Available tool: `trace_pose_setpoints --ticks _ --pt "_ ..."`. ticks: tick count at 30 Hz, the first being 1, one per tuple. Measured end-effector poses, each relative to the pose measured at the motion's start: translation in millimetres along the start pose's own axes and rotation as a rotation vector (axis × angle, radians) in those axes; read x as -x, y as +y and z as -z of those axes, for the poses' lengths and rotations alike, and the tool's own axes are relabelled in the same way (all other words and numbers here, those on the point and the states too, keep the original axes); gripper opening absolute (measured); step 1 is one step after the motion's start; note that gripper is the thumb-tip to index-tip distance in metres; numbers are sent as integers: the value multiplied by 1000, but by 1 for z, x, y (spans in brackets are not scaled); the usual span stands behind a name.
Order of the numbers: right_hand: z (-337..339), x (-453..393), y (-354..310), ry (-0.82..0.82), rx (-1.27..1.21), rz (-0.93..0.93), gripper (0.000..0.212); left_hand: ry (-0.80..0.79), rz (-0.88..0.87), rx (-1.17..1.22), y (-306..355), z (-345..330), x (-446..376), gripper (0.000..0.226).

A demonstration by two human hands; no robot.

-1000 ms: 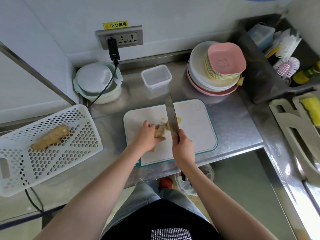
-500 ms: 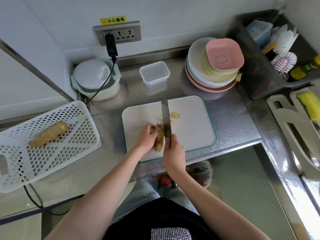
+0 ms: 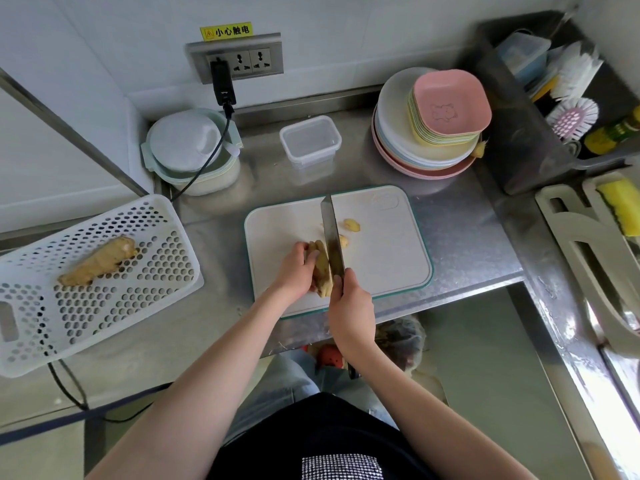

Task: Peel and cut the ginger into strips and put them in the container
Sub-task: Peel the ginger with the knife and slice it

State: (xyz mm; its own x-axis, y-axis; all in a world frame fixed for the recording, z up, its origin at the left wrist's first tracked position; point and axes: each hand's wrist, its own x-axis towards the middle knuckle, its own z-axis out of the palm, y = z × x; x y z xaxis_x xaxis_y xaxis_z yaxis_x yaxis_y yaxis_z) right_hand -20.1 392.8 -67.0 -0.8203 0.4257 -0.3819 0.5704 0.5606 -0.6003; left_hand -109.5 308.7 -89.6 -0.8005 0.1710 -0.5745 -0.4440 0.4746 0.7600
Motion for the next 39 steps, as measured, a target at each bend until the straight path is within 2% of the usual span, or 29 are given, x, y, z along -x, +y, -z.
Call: trace_pose_setpoints --ticks 19,31,39 --pt "-3 -6 -1 -30 58 13 25 58 -92 -210 -5 -7 -4 29" --pt "-7 -12 7 -54 28 16 27 81 -109 -241 -9 -12 -4 29" --pt "-14 -18 9 -121 122 4 23 62 -78 -238 -9 -9 -1 32"
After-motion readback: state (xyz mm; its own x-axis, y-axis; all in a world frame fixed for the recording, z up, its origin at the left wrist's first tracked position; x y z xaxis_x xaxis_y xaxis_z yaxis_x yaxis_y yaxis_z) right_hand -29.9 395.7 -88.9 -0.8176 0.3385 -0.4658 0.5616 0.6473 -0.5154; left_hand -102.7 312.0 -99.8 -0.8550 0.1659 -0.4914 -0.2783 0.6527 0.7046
